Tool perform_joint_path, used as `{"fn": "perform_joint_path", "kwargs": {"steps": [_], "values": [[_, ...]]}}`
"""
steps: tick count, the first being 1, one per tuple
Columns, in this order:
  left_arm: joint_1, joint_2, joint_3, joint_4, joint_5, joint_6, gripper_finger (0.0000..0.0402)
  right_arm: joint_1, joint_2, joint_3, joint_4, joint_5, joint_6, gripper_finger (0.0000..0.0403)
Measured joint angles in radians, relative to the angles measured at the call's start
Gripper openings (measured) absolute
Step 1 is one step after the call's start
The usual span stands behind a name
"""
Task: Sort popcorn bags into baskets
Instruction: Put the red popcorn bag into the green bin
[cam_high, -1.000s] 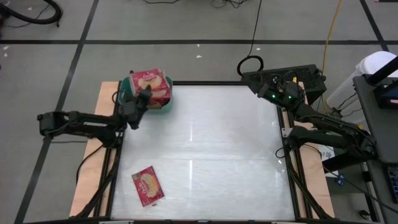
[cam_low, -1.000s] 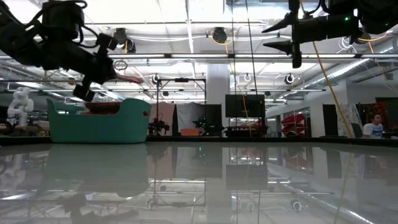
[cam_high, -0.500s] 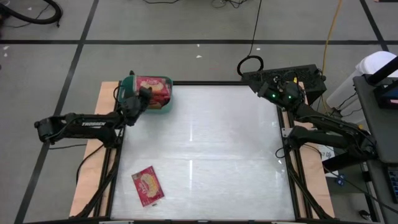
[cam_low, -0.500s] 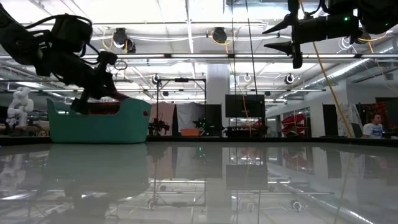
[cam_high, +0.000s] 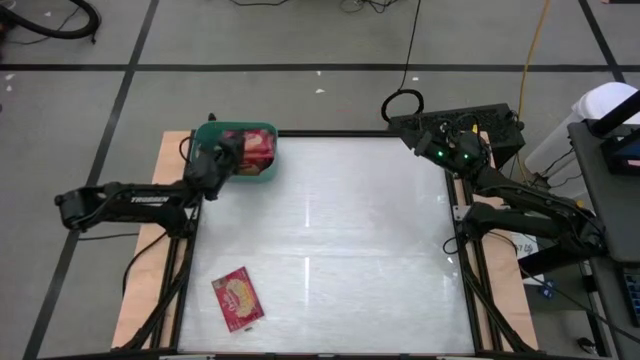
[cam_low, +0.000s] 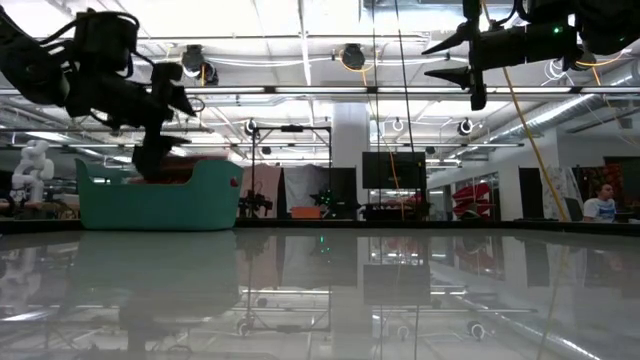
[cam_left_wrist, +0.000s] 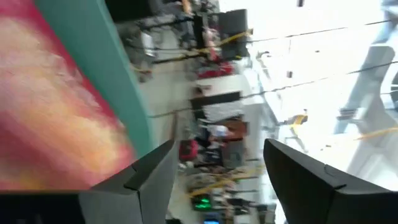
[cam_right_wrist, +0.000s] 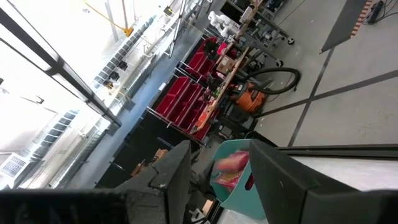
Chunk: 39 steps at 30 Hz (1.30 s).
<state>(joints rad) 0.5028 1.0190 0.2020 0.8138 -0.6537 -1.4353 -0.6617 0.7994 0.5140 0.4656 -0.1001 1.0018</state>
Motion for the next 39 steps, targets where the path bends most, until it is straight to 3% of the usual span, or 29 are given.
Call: {"fn": "perform_joint_path", "kwargs": {"steps": [7,12,18,23,31,39], "values": [[-0.066,-0.082,0.001,0.065,0.0,0.054,0.0215,0.0,0.0,0.0,0.0,0.0,0.0,0.0157],[-0.149,-0.155,0.06,0.02,0.037,0.235,0.0163,0.0,0.0,0.0,0.0,-0.002,0.0,0.0157],[-0.283,-0.17,0.24,-0.393,0.238,0.326,0.0113,0.0,0.0,0.0,-0.004,-0.03,-0.02,0.0157],[-0.453,-0.155,0.378,-0.75,0.321,0.325,0.0103,0.0,0.0,0.0,-0.005,-0.11,-0.023,0.0157],[-0.763,-0.143,0.409,-1.035,0.437,0.07,0.0102,0.002,0.0,0.0,-0.007,-0.324,-0.056,0.0157],[-1.027,-0.01,0.408,-1.075,0.44,-0.246,0.0102,0.005,-0.009,0.0,-0.007,-0.519,-0.042,0.0157]]}}
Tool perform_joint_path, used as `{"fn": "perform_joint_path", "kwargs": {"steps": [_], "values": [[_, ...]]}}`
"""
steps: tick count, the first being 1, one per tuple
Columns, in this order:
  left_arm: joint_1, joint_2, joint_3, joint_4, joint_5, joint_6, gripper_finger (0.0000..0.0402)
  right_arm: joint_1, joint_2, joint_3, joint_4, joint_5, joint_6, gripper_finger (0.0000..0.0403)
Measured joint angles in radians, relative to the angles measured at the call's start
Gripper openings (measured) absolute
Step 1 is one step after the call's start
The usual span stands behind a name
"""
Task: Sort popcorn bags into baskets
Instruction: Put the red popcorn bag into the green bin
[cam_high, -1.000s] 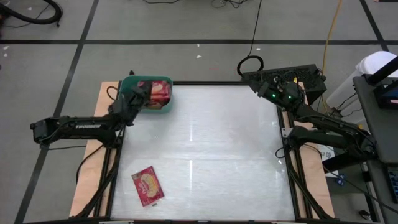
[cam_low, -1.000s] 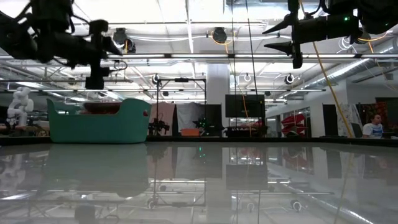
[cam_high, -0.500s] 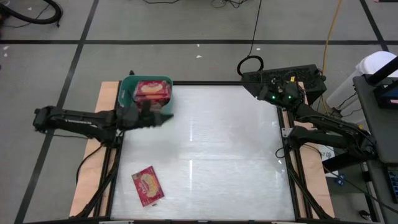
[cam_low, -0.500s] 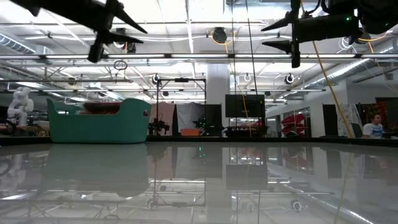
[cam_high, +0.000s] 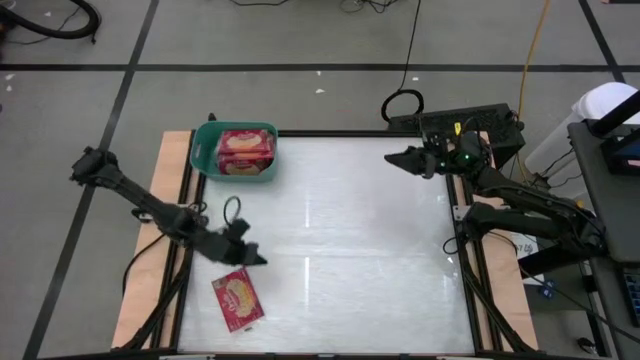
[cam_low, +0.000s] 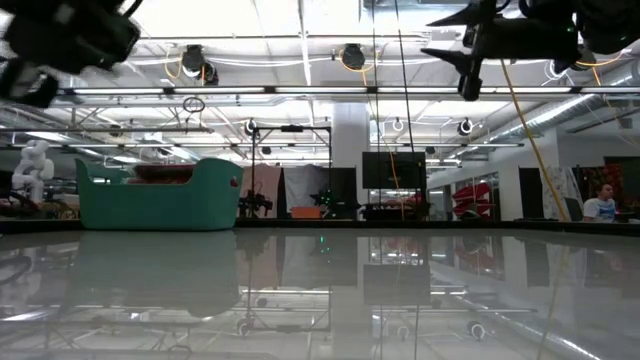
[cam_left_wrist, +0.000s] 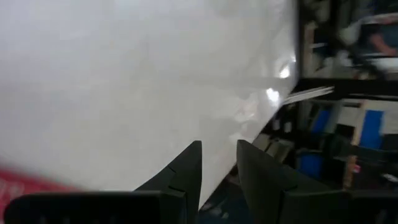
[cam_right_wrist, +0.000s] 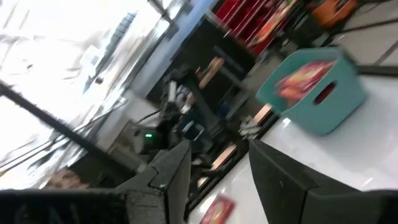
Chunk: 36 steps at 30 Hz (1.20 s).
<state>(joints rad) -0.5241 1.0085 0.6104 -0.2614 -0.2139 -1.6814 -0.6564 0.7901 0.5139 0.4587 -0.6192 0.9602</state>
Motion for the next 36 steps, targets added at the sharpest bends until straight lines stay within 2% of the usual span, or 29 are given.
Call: {"fn": "perform_joint_path", "kwargs": {"steps": [4,8,11,15,21,28,36], "values": [[-0.079,0.119,0.036,0.004,-0.002,-0.123,0.0101,0.017,-0.015,0.0,0.0,-0.082,0.023,0.0157],[-0.098,0.239,0.169,-0.065,-0.016,-0.107,0.0101,0.053,-0.042,0.0,0.0,-0.136,0.028,0.0157],[-0.097,0.32,0.287,-0.219,0.002,-0.125,0.0101,0.079,-0.064,0.0,0.001,-0.142,0.042,0.0157],[-0.101,0.418,0.386,-0.416,0.11,-0.305,0.0101,0.102,-0.071,0.0,0.0,-0.142,0.037,0.0157],[-0.134,0.51,0.398,-0.422,0.224,-0.515,0.0101,0.121,-0.071,0.0,-0.016,-0.142,0.023,0.0157],[-0.109,0.6,0.398,-0.485,0.31,-0.513,0.0101,0.136,-0.071,0.0,-0.052,-0.145,0.012,0.0157],[-0.104,0.609,0.398,-0.642,0.338,-0.484,0.0102,0.136,-0.071,0.0,-0.055,-0.179,0.01,0.0157]]}}
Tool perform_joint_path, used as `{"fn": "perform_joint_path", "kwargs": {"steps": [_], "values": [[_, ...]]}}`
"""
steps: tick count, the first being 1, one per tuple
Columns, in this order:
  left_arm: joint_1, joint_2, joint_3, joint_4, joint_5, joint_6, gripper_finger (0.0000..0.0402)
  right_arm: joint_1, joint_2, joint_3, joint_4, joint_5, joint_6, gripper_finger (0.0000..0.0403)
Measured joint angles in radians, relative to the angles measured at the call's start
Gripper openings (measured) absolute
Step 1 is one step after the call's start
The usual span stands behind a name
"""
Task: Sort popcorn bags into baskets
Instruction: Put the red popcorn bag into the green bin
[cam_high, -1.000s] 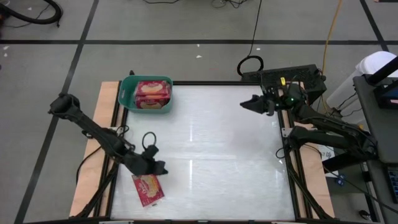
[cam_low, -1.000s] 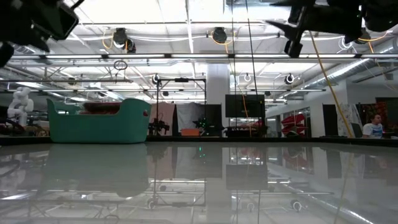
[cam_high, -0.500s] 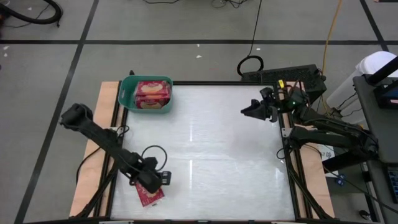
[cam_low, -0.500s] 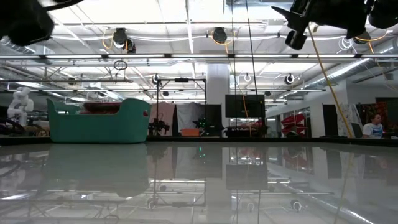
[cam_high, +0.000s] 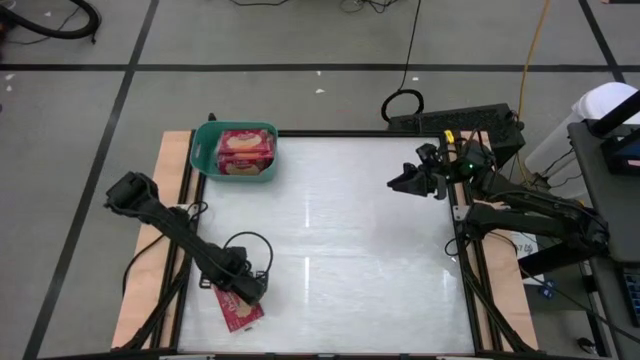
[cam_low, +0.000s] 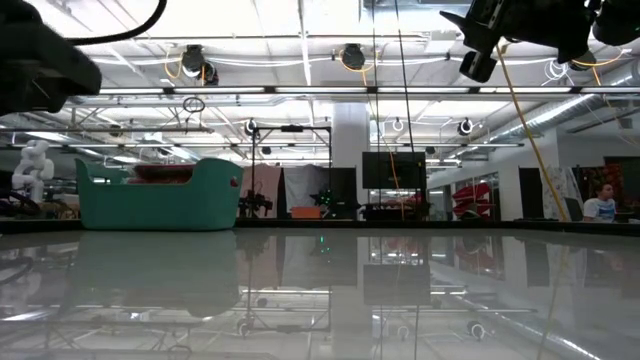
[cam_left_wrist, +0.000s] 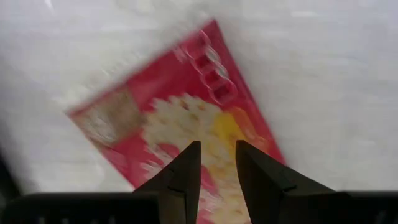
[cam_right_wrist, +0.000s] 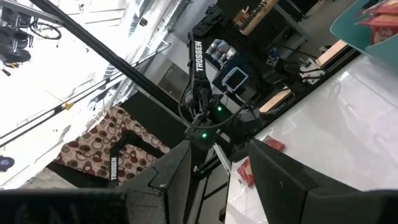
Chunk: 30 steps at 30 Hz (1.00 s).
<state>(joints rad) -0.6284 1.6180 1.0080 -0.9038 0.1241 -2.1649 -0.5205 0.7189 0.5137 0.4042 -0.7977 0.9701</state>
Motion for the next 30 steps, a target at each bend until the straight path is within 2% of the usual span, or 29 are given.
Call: {"fn": "perform_joint_path", "kwargs": {"steps": [6,14,16,19,22,24,26,30], "values": [[0.007,0.0,-0.043,-0.045,0.007,0.072,0.0102,-0.001,0.0,0.0,-0.042,0.009,-0.021,0.0157],[0.06,-0.004,-0.135,0.151,0.01,0.152,0.0102,-0.001,0.0,0.0,-0.044,0.008,-0.011,0.0157],[0.083,-0.003,-0.131,0.161,-0.042,0.204,0.0102,-0.001,0.0,0.0,-0.043,0.009,-0.005,0.0157],[0.135,-0.001,-0.112,0.176,-0.18,0.342,0.0102,-0.001,0.0,0.0,-0.043,0.01,-0.005,0.0157],[0.184,0.001,-0.076,0.237,-0.298,0.562,0.0102,-0.001,0.0,0.0,-0.049,0.012,-0.005,0.0157],[0.21,0.0,-0.035,0.257,-0.31,0.702,0.0102,-0.001,0.0,0.0,-0.061,0.014,-0.006,0.0157],[0.229,0.0,0.004,0.183,-0.301,0.752,0.0102,-0.001,0.0,0.0,-0.077,0.015,-0.006,0.0157],[0.251,0.0,0.08,-0.027,-0.251,0.756,0.0102,-0.001,0.0,0.0,-0.111,0.052,-0.016,0.0157]]}}
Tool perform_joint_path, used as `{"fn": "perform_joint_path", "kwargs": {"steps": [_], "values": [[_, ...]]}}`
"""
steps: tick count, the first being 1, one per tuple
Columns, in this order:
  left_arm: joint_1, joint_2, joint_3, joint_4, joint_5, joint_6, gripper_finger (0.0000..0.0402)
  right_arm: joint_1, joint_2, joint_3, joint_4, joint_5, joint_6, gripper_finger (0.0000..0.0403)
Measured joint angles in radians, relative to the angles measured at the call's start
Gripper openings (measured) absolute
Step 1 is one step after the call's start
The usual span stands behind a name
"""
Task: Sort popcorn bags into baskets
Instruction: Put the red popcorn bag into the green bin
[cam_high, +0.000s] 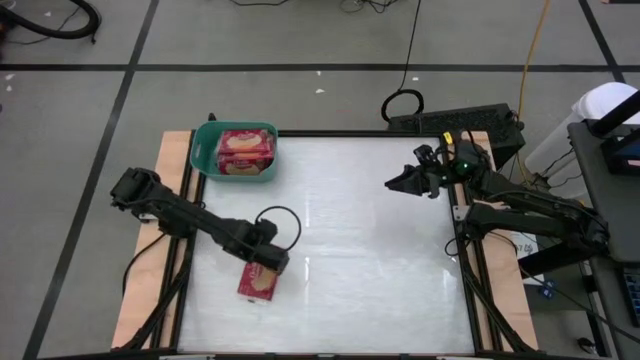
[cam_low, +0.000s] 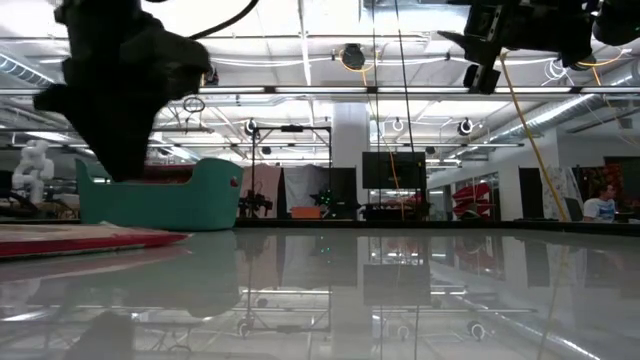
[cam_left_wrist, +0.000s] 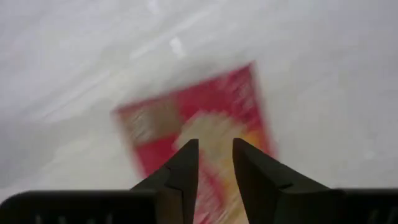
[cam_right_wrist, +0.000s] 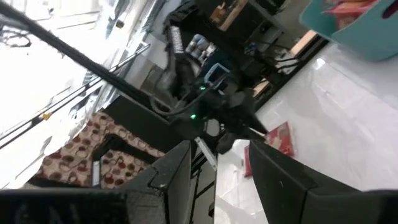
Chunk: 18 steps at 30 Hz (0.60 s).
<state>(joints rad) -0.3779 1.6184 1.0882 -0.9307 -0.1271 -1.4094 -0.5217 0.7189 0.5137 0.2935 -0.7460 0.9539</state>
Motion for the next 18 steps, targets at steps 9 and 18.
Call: {"fn": "perform_joint_path", "kwargs": {"steps": [9,18], "values": [[-0.058,-0.001,0.006,-0.1,0.234,0.168,0.017,0.0,0.0,0.0,-0.016,0.171,0.042,0.0157],[-0.133,-0.001,-0.136,0.068,0.363,0.145,0.0287,0.039,0.001,0.0,-0.015,0.35,0.082,0.0157]]}}
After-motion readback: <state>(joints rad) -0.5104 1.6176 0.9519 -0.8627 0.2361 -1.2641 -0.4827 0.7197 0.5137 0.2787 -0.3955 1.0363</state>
